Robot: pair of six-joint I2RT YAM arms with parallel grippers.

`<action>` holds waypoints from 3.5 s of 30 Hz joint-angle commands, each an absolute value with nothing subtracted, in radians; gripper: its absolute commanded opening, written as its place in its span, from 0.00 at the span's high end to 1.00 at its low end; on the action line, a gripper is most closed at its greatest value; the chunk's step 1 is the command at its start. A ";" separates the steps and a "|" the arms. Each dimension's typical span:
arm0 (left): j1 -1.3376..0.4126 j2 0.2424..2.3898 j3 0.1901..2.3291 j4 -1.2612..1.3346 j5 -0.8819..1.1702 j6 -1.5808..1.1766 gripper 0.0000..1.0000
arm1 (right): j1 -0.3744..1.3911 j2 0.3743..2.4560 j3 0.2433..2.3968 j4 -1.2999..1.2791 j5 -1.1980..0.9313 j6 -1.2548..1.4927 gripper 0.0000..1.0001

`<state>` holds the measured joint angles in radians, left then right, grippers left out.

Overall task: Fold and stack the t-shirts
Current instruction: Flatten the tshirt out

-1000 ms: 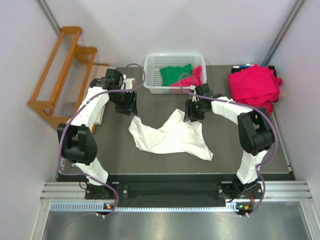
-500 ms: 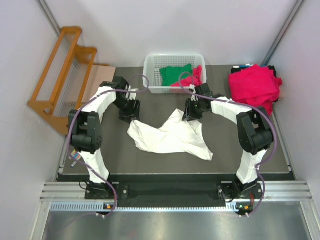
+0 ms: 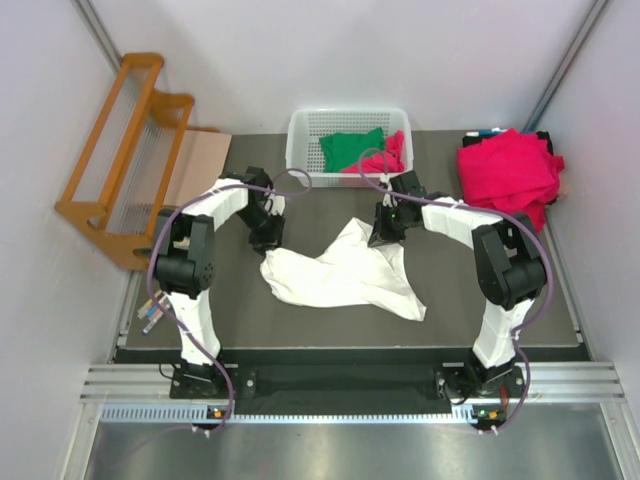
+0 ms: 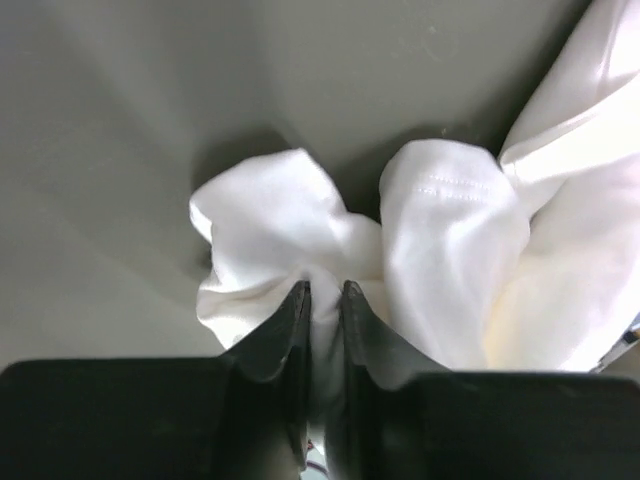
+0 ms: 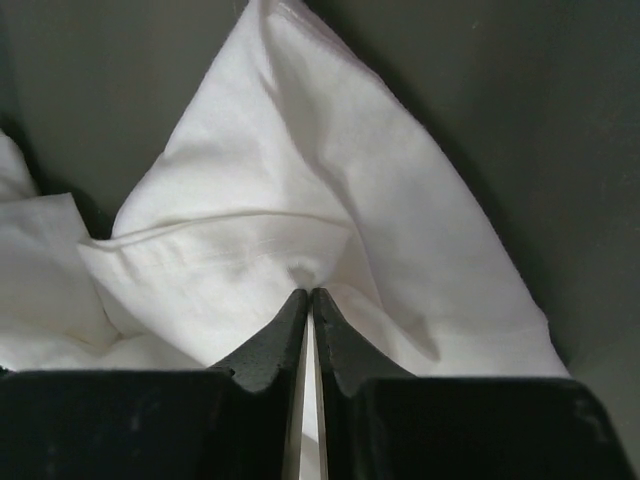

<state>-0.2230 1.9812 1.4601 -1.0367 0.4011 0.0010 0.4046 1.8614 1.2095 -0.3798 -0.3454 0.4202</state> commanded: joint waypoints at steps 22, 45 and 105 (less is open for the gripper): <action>-0.235 1.887 1.482 -1.052 0.390 0.005 0.67 | 0.399 1.898 1.223 -0.347 -0.337 0.396 1.00; -0.216 1.729 1.991 -1.216 0.279 0.038 1.00 | 0.391 1.241 1.348 -0.494 -0.190 0.314 1.00; -0.244 1.779 1.681 -1.273 0.291 0.192 0.37 | 0.370 1.793 1.268 -0.382 -0.216 0.339 0.06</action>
